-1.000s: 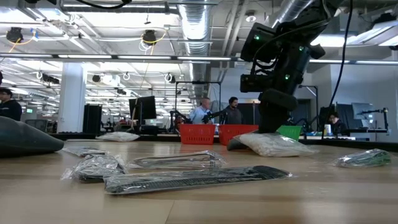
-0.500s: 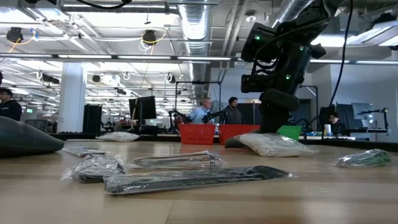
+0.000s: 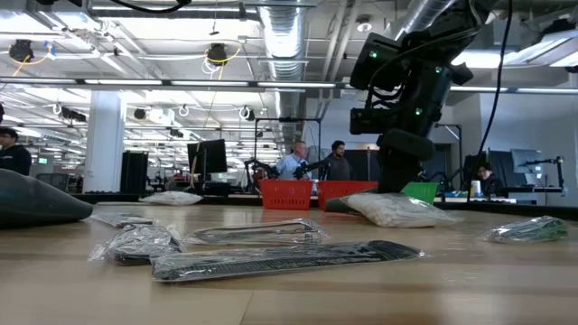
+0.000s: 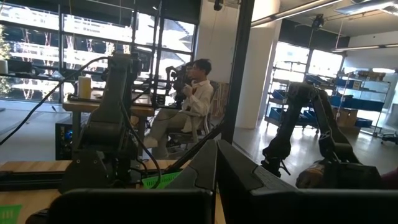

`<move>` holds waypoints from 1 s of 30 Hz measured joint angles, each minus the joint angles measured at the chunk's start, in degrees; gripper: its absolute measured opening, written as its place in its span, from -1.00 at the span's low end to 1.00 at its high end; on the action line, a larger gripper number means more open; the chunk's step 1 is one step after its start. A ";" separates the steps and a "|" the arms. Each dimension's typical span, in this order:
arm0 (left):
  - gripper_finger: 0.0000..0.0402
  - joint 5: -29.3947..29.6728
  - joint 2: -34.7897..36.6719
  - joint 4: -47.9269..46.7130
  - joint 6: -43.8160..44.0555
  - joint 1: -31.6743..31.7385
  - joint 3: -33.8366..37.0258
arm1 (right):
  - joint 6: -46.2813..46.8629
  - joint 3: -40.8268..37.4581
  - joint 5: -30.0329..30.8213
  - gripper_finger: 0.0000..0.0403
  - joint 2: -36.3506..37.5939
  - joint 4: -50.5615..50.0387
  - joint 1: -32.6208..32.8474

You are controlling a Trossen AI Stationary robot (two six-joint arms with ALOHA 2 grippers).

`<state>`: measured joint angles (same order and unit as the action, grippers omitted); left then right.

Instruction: Pick & Place Travel size toiletries

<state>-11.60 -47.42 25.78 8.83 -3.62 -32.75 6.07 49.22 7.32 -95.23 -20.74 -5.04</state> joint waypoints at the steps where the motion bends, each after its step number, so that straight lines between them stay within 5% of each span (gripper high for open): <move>1: -1.00 0.00 0.00 0.00 0.01 0.00 0.00 | 0.00 0.29 -0.01 0.01 -0.02 -0.13 0.00; 5: -1.00 0.22 0.00 -0.02 -0.01 0.00 0.00 | 0.00 1.96 -0.01 0.02 -0.03 0.20 0.06; 10: -1.00 8.17 0.00 -0.02 0.01 -0.17 0.00 | 0.00 3.06 -0.03 0.04 -0.03 0.18 0.20; 30: -1.00 8.79 -1.48 0.49 0.02 0.00 0.04 | 1.01 3.15 0.01 0.01 -0.03 -0.07 0.00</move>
<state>-2.81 -48.90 26.27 8.85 -3.62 -32.72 7.07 52.37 7.33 -95.26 -20.81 -5.04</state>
